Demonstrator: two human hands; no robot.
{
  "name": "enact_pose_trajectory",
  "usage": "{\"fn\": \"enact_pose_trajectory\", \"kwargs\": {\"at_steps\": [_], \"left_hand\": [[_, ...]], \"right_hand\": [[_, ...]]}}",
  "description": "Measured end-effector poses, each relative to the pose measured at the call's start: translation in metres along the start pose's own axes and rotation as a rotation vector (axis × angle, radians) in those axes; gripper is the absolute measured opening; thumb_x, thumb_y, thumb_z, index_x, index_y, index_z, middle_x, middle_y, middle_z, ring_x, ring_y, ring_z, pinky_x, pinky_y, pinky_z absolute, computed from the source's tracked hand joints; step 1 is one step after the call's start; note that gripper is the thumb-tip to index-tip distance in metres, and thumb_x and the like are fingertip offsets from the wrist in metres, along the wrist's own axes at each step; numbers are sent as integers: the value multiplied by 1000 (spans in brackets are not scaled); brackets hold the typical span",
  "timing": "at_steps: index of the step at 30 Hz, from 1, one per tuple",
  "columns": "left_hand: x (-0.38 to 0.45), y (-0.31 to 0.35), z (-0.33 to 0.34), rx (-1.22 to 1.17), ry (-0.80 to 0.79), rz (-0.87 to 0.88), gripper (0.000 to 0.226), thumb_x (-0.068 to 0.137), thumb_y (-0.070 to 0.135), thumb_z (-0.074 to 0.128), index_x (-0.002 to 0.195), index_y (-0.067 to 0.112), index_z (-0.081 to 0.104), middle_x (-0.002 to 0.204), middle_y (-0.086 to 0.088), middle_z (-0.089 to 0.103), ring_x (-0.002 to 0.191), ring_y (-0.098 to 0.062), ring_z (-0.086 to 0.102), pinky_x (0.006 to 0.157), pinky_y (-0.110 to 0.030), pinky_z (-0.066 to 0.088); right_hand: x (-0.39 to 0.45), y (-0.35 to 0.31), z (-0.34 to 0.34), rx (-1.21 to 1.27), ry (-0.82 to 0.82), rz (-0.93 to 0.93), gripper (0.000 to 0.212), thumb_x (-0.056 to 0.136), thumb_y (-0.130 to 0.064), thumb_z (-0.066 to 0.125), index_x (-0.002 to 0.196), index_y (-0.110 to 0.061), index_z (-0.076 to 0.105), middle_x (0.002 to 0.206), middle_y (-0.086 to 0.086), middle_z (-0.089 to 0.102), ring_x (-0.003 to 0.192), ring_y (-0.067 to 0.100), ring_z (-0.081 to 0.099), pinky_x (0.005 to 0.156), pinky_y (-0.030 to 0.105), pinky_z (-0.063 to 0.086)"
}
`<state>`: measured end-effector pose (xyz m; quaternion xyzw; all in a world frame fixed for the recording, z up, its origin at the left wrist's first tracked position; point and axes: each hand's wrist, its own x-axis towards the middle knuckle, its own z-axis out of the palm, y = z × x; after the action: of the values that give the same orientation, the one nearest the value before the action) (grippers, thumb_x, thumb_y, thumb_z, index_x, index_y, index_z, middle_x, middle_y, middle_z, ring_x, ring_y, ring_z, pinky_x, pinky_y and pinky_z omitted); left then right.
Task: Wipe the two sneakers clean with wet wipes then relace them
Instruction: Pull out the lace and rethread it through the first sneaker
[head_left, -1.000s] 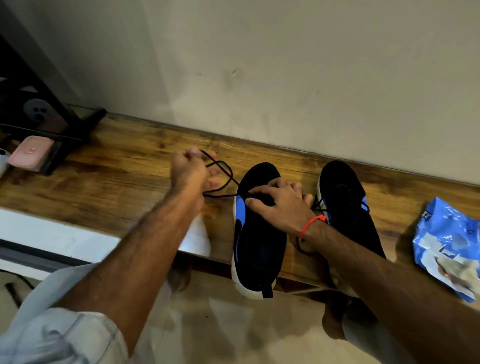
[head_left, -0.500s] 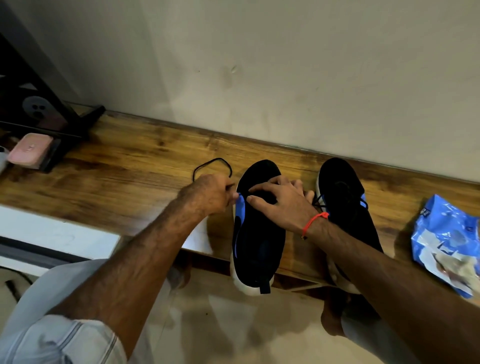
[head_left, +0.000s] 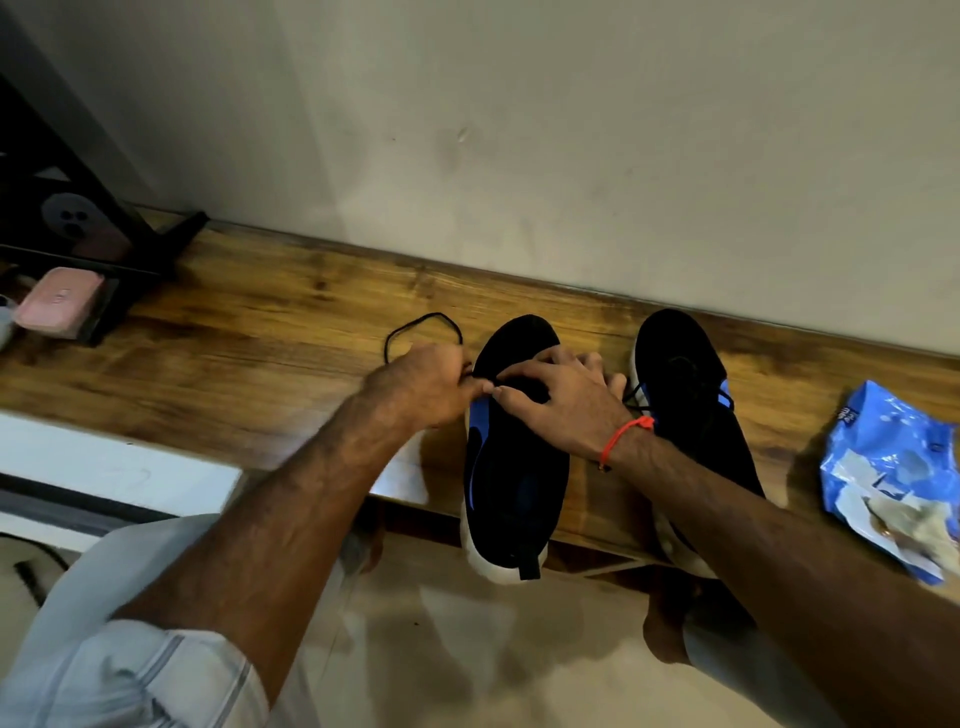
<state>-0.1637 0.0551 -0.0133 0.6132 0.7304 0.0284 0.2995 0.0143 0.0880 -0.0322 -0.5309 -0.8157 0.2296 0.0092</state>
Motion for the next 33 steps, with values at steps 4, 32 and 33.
{"fn": "enact_pose_trajectory", "kwargs": {"at_steps": [4,32,33], "left_hand": [[-3,-2,-9,17,10,-106,13,98,32,66,98,19,68,90,3,68,81,-13,64,70,-34,54],[-6,-17,-41,-691,205,-252,24,104,37,52,104,18,68,78,3,51,62,-12,40,55,-25,32],[-4,-19,-40,-608,239,-245,24,103,34,53,97,17,68,77,1,52,62,-13,41,58,-25,34]], "right_hand": [[0,4,-1,-1,-17,-10,43,90,-71,41,126,-53,56,138,-10,42,129,26,28,99,50,23],[-2,7,-5,-35,-70,-35,44,91,-67,41,132,-54,50,140,-8,40,130,26,26,101,52,24],[-1,6,-5,-39,-67,-36,44,91,-67,40,132,-54,50,140,-8,40,130,26,26,101,52,24]]}}
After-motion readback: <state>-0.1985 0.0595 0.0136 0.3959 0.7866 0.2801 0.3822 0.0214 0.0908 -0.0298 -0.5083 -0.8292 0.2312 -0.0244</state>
